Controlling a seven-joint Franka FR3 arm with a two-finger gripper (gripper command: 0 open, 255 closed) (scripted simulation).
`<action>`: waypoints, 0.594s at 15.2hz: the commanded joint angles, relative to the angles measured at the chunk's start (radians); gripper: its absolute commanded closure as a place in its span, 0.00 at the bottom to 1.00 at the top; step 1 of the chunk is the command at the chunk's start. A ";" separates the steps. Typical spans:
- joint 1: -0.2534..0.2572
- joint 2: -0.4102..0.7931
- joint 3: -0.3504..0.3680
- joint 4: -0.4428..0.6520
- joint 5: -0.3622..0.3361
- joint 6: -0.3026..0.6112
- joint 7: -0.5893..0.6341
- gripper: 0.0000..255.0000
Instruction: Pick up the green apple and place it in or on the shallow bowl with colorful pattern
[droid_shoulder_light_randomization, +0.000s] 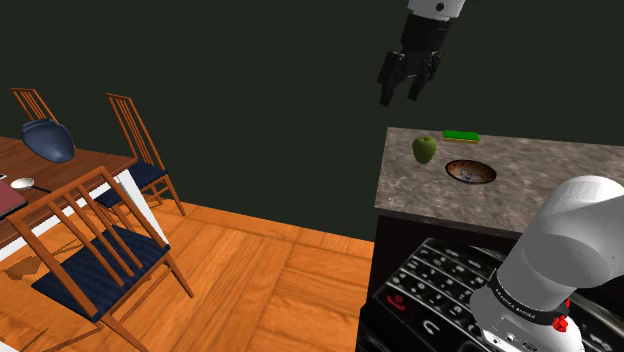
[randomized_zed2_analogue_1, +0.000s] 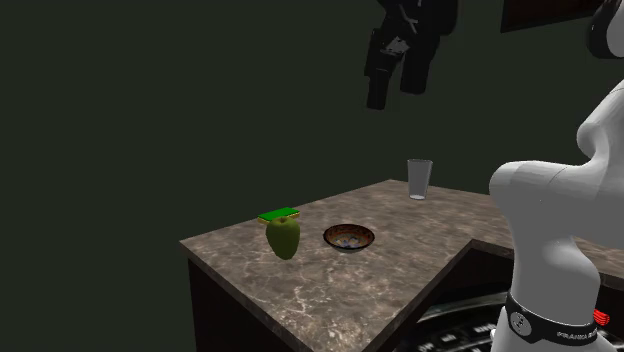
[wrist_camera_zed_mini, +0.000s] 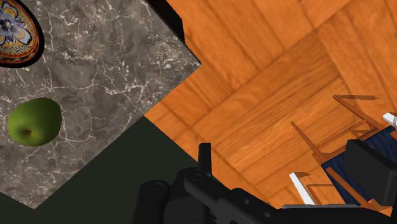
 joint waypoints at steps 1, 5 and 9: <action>0.000 0.000 0.000 0.000 0.000 0.000 0.000 0.00; -0.029 0.012 -0.066 -0.066 -0.032 0.065 -0.068 0.00; -0.060 0.042 -0.134 -0.116 -0.064 0.134 -0.136 0.00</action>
